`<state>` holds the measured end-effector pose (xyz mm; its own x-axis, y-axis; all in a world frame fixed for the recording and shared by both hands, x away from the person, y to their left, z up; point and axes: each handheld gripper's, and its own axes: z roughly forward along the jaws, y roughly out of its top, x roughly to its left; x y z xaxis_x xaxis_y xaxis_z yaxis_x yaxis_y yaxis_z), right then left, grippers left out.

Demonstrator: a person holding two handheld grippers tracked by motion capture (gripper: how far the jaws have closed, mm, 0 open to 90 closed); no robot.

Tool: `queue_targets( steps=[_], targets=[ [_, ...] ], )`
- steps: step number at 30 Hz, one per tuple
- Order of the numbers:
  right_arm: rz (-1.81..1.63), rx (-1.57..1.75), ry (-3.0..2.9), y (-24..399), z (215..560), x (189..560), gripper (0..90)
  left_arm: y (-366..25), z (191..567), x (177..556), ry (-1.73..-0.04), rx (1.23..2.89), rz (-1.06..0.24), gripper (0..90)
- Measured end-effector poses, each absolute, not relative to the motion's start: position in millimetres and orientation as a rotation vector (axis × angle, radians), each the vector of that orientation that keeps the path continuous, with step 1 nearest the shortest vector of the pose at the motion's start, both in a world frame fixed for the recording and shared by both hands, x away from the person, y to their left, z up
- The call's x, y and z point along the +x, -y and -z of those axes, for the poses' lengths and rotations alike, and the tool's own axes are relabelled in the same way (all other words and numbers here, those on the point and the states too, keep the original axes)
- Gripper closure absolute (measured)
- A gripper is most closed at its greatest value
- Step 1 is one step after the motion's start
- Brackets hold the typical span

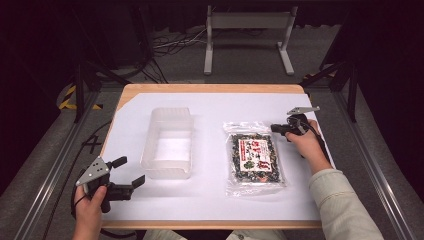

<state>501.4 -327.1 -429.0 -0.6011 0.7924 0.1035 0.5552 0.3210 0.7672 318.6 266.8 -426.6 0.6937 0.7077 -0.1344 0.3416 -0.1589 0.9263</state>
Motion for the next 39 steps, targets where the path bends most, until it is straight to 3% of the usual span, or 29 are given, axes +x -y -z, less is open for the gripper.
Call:
queue_targets(
  steps=[10, 39],
  targets=[
    [-1.216, 1.190, -2.259, 330.8, 405.5, 489.9, 90.0, -262.2, 416.8, 318.0, -0.860, 1.701, -0.414, 3.0],
    [-1.498, 0.751, -2.039, 329.2, 267.0, 388.7, 90.0, -241.2, 393.7, 310.1, -0.839, 1.708, -0.450, 7.7]
  ],
)
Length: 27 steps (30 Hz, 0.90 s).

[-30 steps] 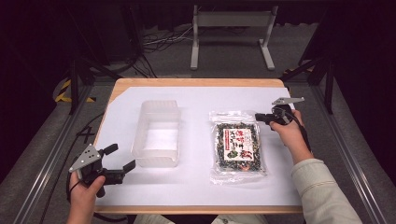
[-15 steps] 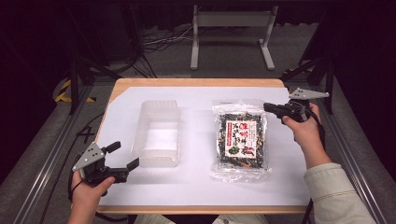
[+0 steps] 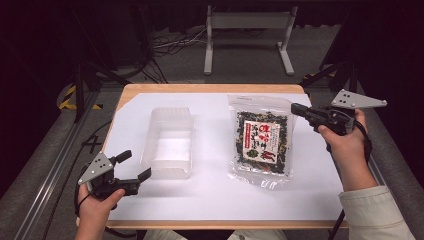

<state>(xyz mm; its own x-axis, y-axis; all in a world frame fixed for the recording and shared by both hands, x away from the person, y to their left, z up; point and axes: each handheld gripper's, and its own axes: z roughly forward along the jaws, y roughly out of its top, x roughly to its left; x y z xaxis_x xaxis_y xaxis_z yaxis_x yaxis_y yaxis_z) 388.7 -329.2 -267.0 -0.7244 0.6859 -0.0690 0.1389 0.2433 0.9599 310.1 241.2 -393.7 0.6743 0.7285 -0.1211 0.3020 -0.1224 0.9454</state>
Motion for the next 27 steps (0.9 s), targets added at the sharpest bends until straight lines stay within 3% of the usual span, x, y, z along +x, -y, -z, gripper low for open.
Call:
queue_targets(
  steps=[10, 27],
  targets=[
    [-1.538, 0.637, -2.002, 322.3, 245.2, 362.6, 90.0, -236.9, 392.3, 309.6, -0.838, 1.701, -0.445, 8.0],
    [-1.594, 0.531, -1.995, 292.7, 218.5, 353.2, 90.0, -203.1, 368.8, 322.2, -0.733, 1.724, -0.429, 7.9]
  ],
)
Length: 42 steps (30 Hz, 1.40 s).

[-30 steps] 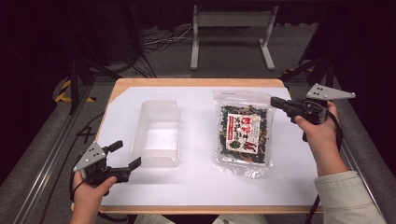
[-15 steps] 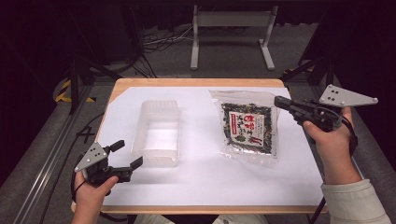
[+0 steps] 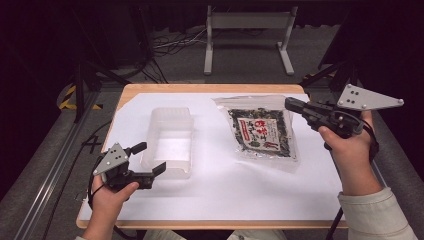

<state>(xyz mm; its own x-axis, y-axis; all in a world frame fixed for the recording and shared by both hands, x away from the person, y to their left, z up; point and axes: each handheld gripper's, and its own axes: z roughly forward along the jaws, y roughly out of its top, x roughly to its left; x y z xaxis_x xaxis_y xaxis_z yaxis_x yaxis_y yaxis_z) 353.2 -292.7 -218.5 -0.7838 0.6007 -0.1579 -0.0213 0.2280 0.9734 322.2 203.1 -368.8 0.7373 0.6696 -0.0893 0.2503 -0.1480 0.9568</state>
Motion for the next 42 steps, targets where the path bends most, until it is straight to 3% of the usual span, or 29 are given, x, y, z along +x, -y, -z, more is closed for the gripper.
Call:
queue_targets(
  steps=[19, 31, 42],
  targets=[
    [-1.685, 0.370, -2.015, 251.6, 201.4, 340.2, 90.0, -145.6, 333.3, 348.8, -0.626, 1.636, -0.321, 10.3],
    [-1.725, 0.333, -2.017, 244.6, 202.9, 340.6, 90.0, -112.5, 333.6, 373.1, -0.559, 1.575, -0.145, 10.3],
    [-1.772, 0.307, -2.005, 241.9, 205.6, 340.1, 90.0, -96.7, 330.2, 383.7, -0.496, 1.547, -0.127, 11.3]
  ],
)
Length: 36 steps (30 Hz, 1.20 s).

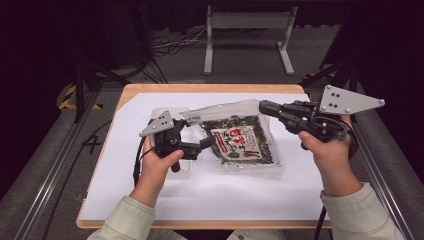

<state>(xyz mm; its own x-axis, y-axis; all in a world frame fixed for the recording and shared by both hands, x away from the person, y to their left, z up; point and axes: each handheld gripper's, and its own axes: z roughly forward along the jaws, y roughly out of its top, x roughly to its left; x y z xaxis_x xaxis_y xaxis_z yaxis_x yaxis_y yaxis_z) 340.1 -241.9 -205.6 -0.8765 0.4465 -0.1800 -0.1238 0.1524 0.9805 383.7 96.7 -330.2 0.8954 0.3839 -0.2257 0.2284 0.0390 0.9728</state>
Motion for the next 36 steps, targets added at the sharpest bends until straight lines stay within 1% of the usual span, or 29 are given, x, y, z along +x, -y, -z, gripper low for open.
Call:
queue_targets(
  steps=[1, 3, 8, 9, 11, 12, 14, 15, 16, 19, 21, 23, 25, 28, 30, 36],
  targets=[
    [-1.776, 0.302, -2.003, 241.7, 205.8, 339.9, 90.0, -95.3, 329.9, 384.2, -0.487, 1.543, -0.120, 13.0],
    [-1.779, 0.296, -2.000, 241.5, 206.3, 339.8, 90.0, -93.6, 329.7, 384.3, -0.476, 1.539, -0.110, 13.3],
    [-1.808, 0.298, -2.000, 241.1, 210.2, 341.5, 90.0, -86.4, 327.7, 382.7, -0.422, 1.517, -0.056, 20.9],
    [-1.812, 0.299, -1.999, 241.1, 211.2, 341.9, 90.0, -85.0, 327.7, 382.1, -0.418, 1.509, -0.038, 23.2],
    [-1.822, 0.304, -1.994, 241.2, 213.4, 342.8, 90.0, -82.7, 328.4, 381.7, -0.405, 1.512, -0.047, 27.7],
    [-1.828, 0.305, -1.992, 241.3, 214.4, 343.5, 90.0, -81.2, 328.8, 381.6, -0.391, 1.519, -0.053, 33.7],
    [-1.834, 0.310, -1.991, 241.5, 215.6, 344.4, 90.0, -80.1, 329.2, 381.4, -0.386, 1.524, -0.053, 40.5],
    [-1.838, 0.313, -1.989, 241.9, 216.5, 345.0, 90.0, -79.2, 329.3, 380.9, -0.377, 1.531, -0.064, 40.5],
    [-1.845, 0.320, -1.987, 242.8, 217.7, 346.0, 90.0, -79.1, 328.5, 379.9, -0.367, 1.534, -0.051, 47.0],
    [-1.847, 0.322, -1.986, 244.0, 218.0, 345.9, 90.0, -79.7, 327.4, 379.0, -0.358, 1.535, -0.040, 50.1],
    [-1.841, 0.319, -1.980, 244.8, 218.1, 345.5, 90.0, -79.6, 326.0, 377.7, -0.346, 1.544, -0.037, 56.2],
    [-1.838, 0.320, -1.978, 245.1, 218.1, 345.5, 90.0, -79.5, 325.0, 377.0, -0.340, 1.554, -0.042, 57.4],
    [-1.829, 0.325, -1.968, 247.0, 218.3, 345.6, 90.0, -79.7, 321.7, 374.3, -0.325, 1.570, -0.045, 62.0],
    [-1.825, 0.329, -1.960, 248.4, 218.7, 345.9, 90.0, -80.2, 318.5, 371.8, -0.315, 1.584, -0.054, 64.7],
    [-1.818, 0.345, -1.952, 251.1, 219.5, 346.5, 88.9, -80.5, 314.4, 369.3, -0.296, 1.602, -0.067, 68.1],
    [-1.805, 0.367, -1.928, 254.0, 220.8, 348.2, 85.9, -79.0, 307.0, 365.1, -0.277, 1.625, -0.090, 71.9]
  ],
)
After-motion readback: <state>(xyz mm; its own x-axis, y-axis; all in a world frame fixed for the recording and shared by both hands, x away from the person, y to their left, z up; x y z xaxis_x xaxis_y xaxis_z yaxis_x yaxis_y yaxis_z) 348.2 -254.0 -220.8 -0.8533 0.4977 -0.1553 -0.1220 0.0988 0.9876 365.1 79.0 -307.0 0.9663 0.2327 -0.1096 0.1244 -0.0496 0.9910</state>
